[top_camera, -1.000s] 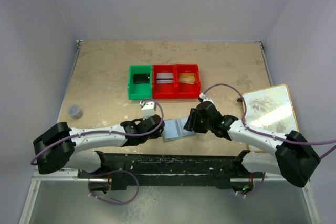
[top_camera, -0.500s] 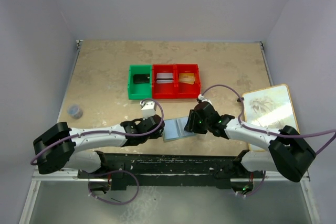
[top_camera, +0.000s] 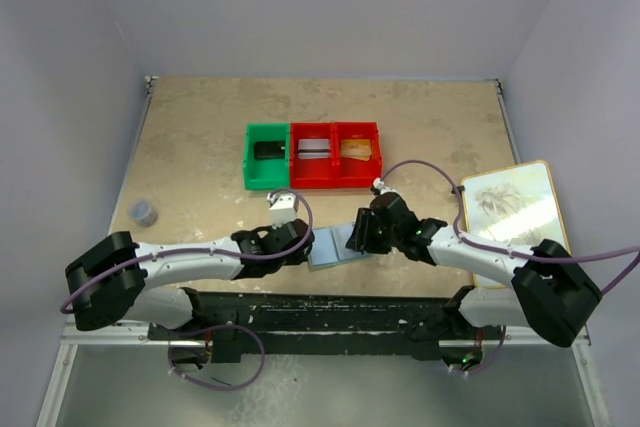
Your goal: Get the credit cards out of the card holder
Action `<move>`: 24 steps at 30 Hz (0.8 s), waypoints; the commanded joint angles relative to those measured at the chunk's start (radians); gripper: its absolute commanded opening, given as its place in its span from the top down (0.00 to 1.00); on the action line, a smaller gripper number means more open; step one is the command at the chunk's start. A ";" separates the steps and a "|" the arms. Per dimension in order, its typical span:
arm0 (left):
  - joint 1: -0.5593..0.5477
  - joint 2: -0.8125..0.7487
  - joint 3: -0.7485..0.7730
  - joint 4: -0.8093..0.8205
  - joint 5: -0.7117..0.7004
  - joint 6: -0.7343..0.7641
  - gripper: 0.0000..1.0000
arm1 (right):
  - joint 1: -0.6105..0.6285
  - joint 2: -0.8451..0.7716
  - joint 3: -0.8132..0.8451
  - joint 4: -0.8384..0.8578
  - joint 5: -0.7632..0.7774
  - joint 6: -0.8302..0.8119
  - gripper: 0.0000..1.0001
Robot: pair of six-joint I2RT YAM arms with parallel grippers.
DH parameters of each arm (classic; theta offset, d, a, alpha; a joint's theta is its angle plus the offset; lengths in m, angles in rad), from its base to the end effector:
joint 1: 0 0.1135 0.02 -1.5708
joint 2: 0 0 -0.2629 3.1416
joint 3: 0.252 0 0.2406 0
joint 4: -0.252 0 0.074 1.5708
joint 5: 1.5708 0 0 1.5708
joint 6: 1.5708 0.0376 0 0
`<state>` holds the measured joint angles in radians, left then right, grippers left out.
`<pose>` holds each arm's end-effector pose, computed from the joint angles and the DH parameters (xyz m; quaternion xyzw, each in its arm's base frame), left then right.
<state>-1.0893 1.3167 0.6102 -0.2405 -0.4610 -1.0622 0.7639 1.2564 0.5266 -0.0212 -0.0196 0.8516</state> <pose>0.1227 -0.1987 0.1749 -0.0575 0.9274 -0.1596 0.3333 0.1684 0.1624 0.1767 0.0363 0.9164 0.2942 0.2689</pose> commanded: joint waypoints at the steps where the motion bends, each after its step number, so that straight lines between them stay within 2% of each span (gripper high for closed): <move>1: -0.004 0.007 0.023 0.032 -0.006 0.005 1.00 | 0.001 -0.008 0.038 0.039 -0.041 -0.022 0.54; 15: -0.004 0.007 0.019 0.029 -0.007 0.006 1.00 | 0.002 0.115 0.044 0.208 -0.129 -0.001 0.53; 24: -0.004 -0.020 -0.001 0.024 -0.021 -0.002 1.00 | 0.002 0.034 0.011 0.267 -0.135 0.045 0.53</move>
<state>-1.0893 1.3228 0.6094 -0.2413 -0.4622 -1.0622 0.7639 1.3472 0.5381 0.1757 -0.1280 0.8658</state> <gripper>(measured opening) 0.022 0.467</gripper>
